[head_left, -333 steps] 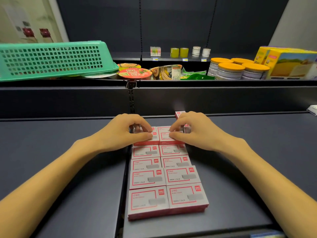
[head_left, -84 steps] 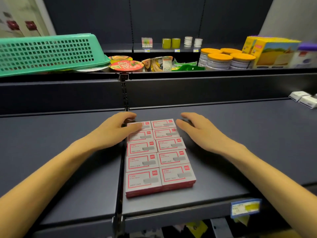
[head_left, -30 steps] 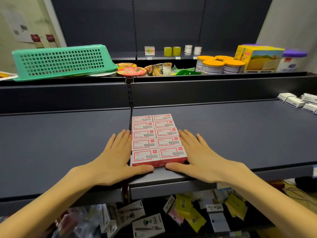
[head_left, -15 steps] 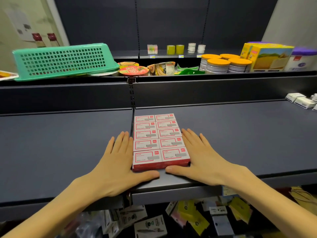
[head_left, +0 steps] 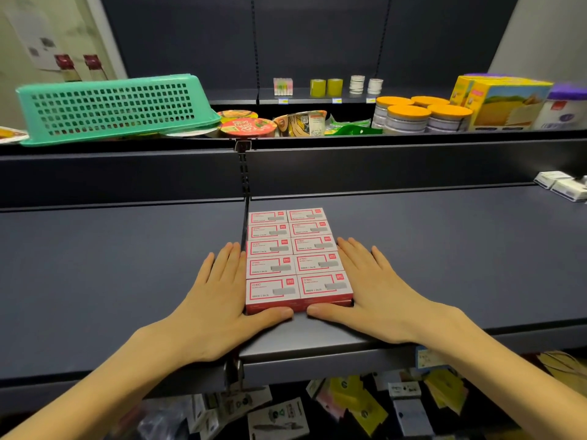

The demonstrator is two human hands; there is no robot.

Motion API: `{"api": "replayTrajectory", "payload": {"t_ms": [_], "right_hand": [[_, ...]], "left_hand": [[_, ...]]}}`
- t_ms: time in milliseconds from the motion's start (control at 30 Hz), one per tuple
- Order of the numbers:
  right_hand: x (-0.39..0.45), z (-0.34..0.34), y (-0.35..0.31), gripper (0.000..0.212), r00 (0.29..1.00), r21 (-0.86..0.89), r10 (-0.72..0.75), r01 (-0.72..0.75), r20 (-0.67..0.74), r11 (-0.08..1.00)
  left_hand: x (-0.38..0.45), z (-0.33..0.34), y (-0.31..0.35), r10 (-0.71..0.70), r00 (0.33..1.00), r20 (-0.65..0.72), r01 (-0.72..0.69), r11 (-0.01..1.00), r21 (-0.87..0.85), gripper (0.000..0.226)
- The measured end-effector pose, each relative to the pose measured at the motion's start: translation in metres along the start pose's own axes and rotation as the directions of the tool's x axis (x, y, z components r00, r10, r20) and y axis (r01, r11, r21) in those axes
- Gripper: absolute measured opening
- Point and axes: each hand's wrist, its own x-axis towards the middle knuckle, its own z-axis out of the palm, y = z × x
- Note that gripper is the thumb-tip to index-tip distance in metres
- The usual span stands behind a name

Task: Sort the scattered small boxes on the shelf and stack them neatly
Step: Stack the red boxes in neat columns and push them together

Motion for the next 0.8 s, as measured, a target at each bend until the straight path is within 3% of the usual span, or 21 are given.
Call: {"api": "replayTrajectory", "payload": {"t_ms": [667,800], "right_hand": [[0.022,-0.006,0.005,0.102,0.999,0.040,-0.016,0.018,-0.051,0.999],[0.024,-0.004,0.008,0.101,0.996,0.043,-0.023,0.027,-0.084,0.999]], "left_hand": [[0.031,-0.003,-0.012,0.044,0.998,-0.041,-0.046,0.998,-0.041,0.108],[0.032,0.004,-0.016,0.060,0.987,-0.147,-0.070,0.995,-0.067,0.106]]}}
